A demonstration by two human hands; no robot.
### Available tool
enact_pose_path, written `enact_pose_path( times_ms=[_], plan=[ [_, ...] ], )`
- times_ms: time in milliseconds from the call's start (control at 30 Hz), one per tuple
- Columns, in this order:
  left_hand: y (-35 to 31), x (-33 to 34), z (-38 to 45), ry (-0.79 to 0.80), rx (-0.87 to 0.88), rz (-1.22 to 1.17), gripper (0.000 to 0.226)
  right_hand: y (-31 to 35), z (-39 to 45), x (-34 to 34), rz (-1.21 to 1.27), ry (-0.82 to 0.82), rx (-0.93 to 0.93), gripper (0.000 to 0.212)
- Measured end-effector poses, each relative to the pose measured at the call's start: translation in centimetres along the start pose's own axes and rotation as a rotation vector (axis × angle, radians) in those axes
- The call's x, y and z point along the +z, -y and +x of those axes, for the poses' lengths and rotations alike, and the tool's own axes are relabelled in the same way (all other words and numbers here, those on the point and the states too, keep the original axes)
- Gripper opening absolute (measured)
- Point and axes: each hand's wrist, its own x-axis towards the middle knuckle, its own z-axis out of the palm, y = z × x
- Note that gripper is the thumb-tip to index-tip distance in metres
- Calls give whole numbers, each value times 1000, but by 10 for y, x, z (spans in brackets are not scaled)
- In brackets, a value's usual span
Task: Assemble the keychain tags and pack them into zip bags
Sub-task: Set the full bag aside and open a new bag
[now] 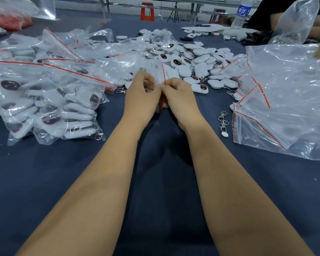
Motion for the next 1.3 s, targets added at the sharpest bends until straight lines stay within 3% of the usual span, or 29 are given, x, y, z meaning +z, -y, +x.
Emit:
enact_pose_path(
  times_ms=[267, 367, 500, 633, 800, 900, 967, 1067, 1200, 1300],
  plan=[
    [0, -3, -1, -13, 25, 37, 20, -4, -1, 0, -88, -47, -86, 19],
    [3, -6, 2, -127, 48, 46, 16, -4, 1, 0, -90, -94, -78, 21],
    [8, -12, 6, -386, 158, 81, 13, -5, 5, -6, -256, -288, -52, 24],
    [8, -10, 3, -419, 347, 152, 21, -5, 5, -2, -307, -333, -85, 21],
    [14, -11, 8, -53, 174, 156, 40, -5, 5, -10, -153, -196, -60, 16],
    [14, -8, 8, 33, 180, 170, 47, -6, 3, -5, -273, -77, -109, 23],
    [13, -9, 9, -61, 212, 194, 42, -6, 4, -5, -331, -97, -150, 24],
    [12, -16, 11, -326, 254, 126, 38, -5, 5, -7, -188, -195, -51, 20],
    [13, -17, 8, -285, 326, 184, 35, -1, 5, -5, -51, -154, -38, 20],
    [12, -18, 8, -361, 290, 157, 40, 1, 4, 0, 2, -83, -8, 27]
  ],
)
